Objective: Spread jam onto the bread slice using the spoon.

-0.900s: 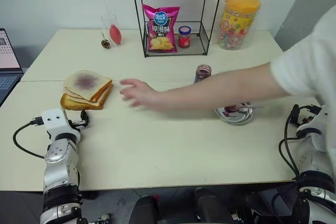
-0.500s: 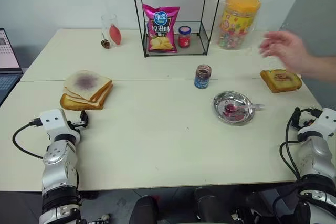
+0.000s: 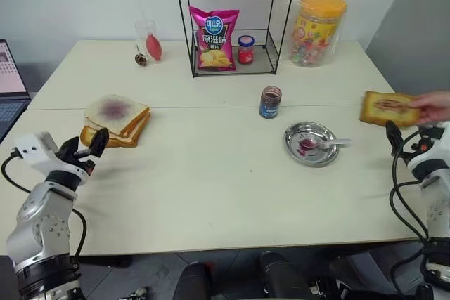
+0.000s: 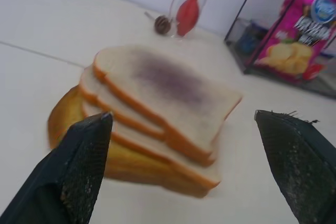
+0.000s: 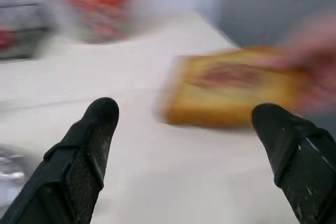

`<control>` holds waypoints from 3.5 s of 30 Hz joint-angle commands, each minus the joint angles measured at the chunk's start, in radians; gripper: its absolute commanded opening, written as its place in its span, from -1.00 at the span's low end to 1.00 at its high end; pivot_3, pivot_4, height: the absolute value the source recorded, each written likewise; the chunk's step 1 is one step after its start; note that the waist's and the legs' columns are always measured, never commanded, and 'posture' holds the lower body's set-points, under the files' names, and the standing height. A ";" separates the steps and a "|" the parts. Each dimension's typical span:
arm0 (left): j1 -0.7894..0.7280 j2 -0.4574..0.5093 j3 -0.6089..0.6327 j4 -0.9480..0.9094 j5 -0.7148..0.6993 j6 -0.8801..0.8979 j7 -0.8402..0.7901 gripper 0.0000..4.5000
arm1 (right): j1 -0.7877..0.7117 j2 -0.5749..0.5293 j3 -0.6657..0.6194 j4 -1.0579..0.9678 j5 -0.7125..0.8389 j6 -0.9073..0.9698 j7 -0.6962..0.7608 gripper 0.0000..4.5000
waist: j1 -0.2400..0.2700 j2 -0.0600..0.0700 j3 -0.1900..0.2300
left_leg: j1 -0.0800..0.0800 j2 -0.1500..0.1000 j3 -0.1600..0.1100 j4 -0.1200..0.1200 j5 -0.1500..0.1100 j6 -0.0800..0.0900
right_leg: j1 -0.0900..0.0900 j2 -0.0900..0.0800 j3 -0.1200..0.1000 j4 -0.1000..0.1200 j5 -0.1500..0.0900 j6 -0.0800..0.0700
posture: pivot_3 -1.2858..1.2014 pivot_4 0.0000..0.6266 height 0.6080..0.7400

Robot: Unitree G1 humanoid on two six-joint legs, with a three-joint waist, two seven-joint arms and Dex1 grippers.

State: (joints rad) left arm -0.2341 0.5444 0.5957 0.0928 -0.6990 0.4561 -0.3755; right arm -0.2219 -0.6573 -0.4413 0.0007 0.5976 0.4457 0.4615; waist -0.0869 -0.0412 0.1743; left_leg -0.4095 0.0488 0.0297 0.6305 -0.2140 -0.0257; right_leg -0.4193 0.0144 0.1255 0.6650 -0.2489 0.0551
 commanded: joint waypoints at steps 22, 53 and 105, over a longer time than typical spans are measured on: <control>-0.317 0.011 0.007 0.365 0.022 0.043 0.104 1.00 | -0.308 -0.084 0.369 -0.325 0.262 0.396 0.366 0.99 | 0.022 -0.003 -0.001 | -0.009 -0.001 -0.005 0.000 0.000 0.000 | -0.003 -0.001 -0.006 -0.004 0.000 -0.001 | 0.03 -0.52 1.00; -0.393 0.020 0.011 0.422 0.048 0.056 0.103 1.00 | -0.301 -0.053 0.308 -0.344 0.273 0.421 0.310 0.99 | 0.030 -0.003 -0.001 | -0.008 -0.001 -0.005 0.002 0.000 0.000 | -0.003 -0.001 -0.006 -0.002 0.001 -0.002 | 0.03 -0.52 1.00; -0.538 0.064 -0.022 0.584 0.079 0.096 0.000 -0.99 | -0.315 -0.035 0.283 -0.354 0.293 0.441 0.272 1.00 | 0.040 -0.003 -0.001 | -0.009 -0.001 -0.007 0.005 0.000 0.000 | -0.002 -0.001 -0.008 -0.002 0.002 -0.004 | 0.03 -0.52 1.00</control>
State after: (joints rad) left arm -0.7315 0.5859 0.5751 0.7238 -0.6054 0.5470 -0.3441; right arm -0.5231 -0.6918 -0.1249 -0.3114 0.8637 0.8865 0.7338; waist -0.0473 -0.0438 0.1736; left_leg -0.4188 0.0478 0.0230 0.6352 -0.2140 -0.0260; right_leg -0.4211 0.0132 0.1178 0.6635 -0.2468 0.0511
